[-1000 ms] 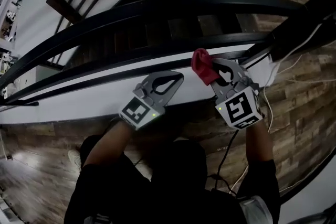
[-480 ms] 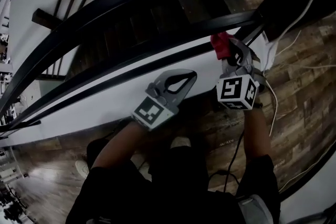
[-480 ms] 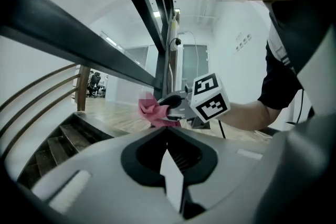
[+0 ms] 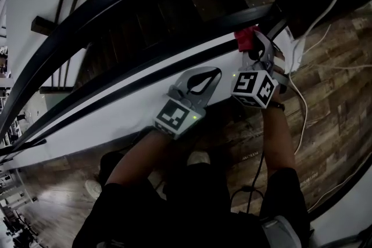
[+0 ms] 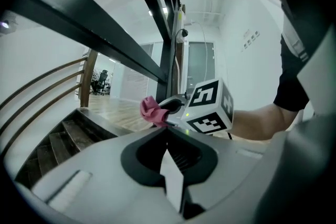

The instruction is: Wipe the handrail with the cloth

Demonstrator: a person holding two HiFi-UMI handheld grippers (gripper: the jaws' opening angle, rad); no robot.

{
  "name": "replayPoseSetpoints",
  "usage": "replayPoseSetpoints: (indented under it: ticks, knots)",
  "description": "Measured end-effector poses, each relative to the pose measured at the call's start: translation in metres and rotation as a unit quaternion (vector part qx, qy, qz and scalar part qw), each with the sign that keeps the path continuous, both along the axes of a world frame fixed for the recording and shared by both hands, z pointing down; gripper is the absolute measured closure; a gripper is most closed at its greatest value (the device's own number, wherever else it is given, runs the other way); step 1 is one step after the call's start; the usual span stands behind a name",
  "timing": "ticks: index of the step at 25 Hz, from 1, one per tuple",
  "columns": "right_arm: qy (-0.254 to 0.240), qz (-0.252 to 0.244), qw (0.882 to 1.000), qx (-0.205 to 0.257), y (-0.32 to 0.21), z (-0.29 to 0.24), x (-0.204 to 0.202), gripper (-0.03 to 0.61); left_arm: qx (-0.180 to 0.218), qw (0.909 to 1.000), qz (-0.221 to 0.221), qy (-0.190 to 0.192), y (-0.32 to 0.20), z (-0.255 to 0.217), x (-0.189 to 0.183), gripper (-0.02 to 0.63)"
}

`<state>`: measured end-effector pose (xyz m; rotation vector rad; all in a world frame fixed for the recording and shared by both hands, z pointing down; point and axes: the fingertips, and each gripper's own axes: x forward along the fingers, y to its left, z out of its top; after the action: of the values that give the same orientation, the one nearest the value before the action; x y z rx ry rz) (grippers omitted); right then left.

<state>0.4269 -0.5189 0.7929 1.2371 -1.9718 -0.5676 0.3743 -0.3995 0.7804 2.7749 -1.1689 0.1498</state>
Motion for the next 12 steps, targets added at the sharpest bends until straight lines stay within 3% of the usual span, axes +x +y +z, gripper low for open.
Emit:
replayPoseSetpoints:
  ticks: [5, 8, 12]
  knots:
    - [-0.003, 0.014, 0.999, -0.032, -0.003, 0.020, 0.000, 0.532, -0.010, 0.9999, -0.002, -0.007, 0.002, 0.007, -0.001, 0.615]
    - [-0.073, 0.021, 0.994, -0.076, -0.004, 0.024, 0.000, 0.534, -0.017, 0.9998, -0.004, -0.012, 0.005, 0.011, -0.005, 0.615]
    - [-0.167, 0.027, 0.977, -0.131, -0.004, 0.022, 0.000, 0.534, -0.022, 0.9996, -0.013, -0.008, 0.007, 0.015, -0.016, 0.615]
